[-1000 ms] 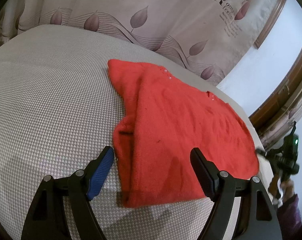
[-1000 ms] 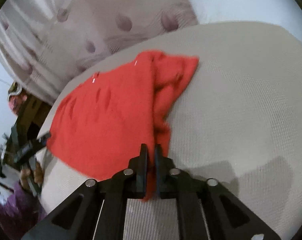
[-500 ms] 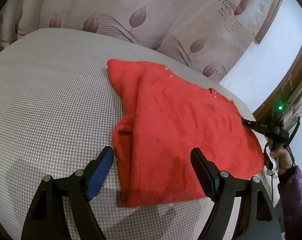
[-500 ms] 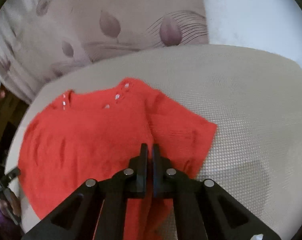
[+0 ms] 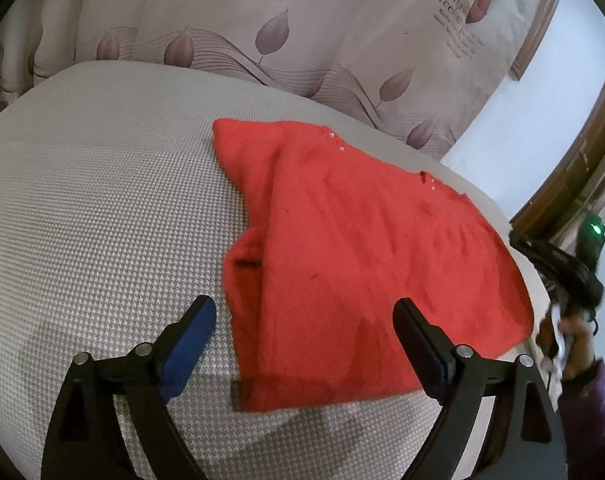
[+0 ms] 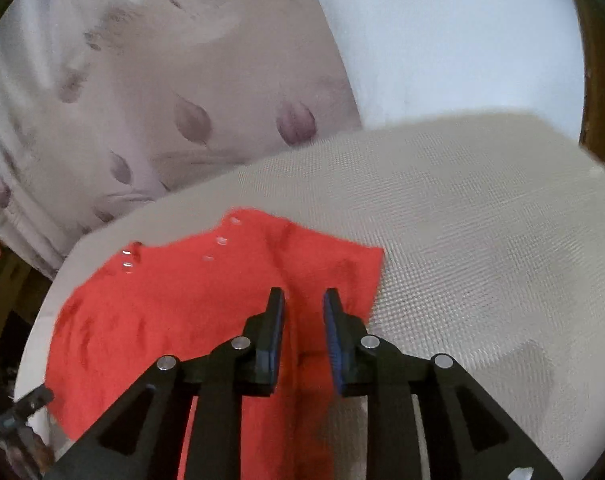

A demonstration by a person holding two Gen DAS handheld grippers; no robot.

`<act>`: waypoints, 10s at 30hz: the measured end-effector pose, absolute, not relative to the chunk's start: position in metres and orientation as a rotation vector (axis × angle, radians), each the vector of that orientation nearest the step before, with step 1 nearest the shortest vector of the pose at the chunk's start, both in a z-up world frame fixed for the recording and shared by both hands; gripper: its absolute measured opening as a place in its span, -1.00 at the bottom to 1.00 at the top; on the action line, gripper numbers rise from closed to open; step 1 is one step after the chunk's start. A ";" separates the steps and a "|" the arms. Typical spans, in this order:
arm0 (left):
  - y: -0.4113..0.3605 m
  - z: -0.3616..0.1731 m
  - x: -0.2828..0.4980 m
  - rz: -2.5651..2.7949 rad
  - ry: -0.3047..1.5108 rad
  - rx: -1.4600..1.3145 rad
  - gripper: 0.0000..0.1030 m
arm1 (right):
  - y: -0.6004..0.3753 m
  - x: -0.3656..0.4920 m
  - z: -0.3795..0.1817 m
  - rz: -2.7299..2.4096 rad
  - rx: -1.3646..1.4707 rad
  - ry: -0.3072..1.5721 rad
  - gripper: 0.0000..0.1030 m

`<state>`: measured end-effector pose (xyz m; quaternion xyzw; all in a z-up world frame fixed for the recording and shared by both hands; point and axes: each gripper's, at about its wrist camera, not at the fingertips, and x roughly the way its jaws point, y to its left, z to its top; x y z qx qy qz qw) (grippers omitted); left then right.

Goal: Fold small clothes

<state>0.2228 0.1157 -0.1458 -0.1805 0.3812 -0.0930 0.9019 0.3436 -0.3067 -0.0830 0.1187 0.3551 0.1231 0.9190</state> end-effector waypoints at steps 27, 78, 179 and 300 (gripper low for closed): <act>0.099 -0.149 0.232 -0.086 0.837 -0.196 0.76 | -0.247 0.285 -0.093 0.284 0.001 0.717 0.28; 0.150 -0.149 0.355 -0.581 0.902 -0.444 0.43 | -0.231 0.292 -0.101 0.218 -0.092 0.783 0.93; -0.058 -0.123 0.225 -0.719 0.811 -0.250 0.56 | -0.363 0.260 -0.135 0.691 0.658 0.972 -0.90; -0.132 -0.073 0.194 -0.463 0.627 0.172 0.85 | -0.331 0.296 -0.118 0.643 0.138 0.887 -0.83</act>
